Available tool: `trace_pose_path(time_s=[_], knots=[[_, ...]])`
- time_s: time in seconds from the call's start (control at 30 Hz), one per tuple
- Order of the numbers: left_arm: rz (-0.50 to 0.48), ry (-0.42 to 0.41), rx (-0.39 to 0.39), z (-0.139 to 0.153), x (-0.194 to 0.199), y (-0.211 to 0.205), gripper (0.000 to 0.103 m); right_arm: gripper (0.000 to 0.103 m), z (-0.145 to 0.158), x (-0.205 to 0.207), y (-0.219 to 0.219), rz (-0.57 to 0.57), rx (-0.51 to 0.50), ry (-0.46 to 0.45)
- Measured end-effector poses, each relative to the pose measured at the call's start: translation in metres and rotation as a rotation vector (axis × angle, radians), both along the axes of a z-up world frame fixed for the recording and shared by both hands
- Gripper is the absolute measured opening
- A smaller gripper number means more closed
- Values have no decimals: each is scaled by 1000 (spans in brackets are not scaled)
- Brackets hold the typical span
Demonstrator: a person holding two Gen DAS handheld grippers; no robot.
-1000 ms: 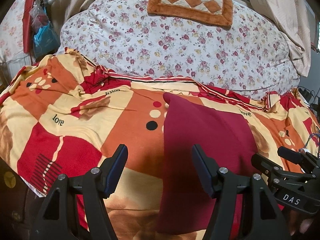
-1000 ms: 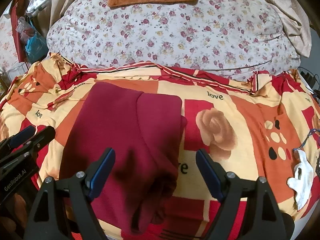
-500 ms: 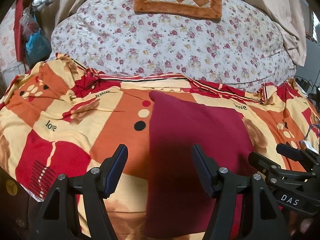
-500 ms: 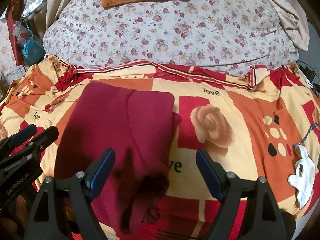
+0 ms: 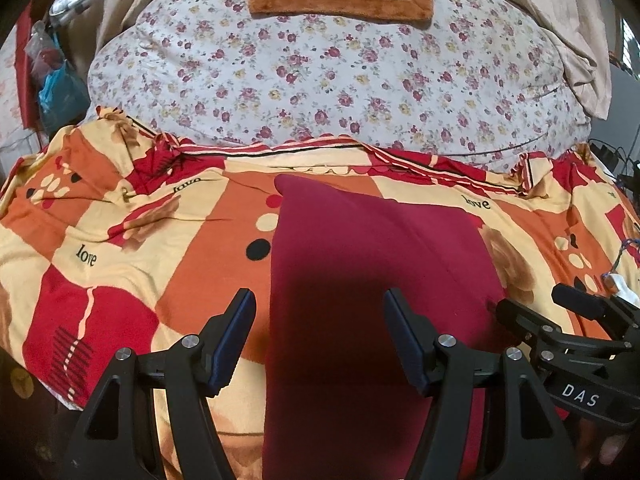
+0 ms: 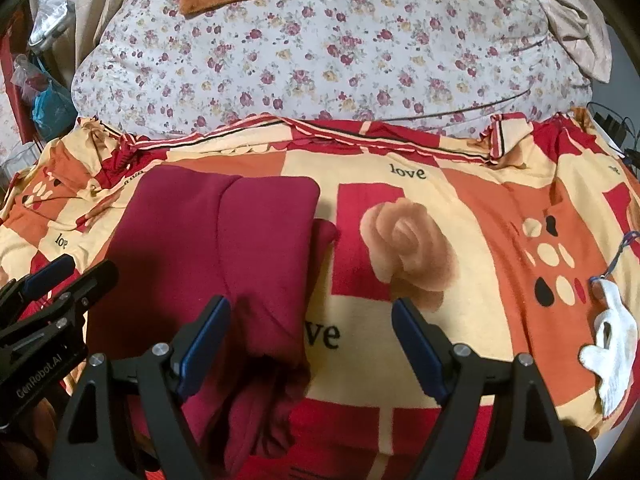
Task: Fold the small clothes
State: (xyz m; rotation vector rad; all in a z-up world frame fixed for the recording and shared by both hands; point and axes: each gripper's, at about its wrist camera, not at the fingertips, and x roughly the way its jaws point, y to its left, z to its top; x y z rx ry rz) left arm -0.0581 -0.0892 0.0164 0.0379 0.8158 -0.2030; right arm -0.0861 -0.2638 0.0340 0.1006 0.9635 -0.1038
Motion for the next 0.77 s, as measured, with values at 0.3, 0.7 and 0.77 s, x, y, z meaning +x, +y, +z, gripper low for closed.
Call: trace_pose_path(time_s=[0.3, 0.7, 0.77], knots=[[14, 0, -4, 1, 5, 8, 46, 86, 1, 6, 10, 23, -8, 0], [12, -26, 3, 2, 8, 11, 46, 86, 1, 10, 17, 45, -19, 5], [14, -20, -5, 1, 9, 12, 46, 86, 1, 10, 17, 43, -18, 2]])
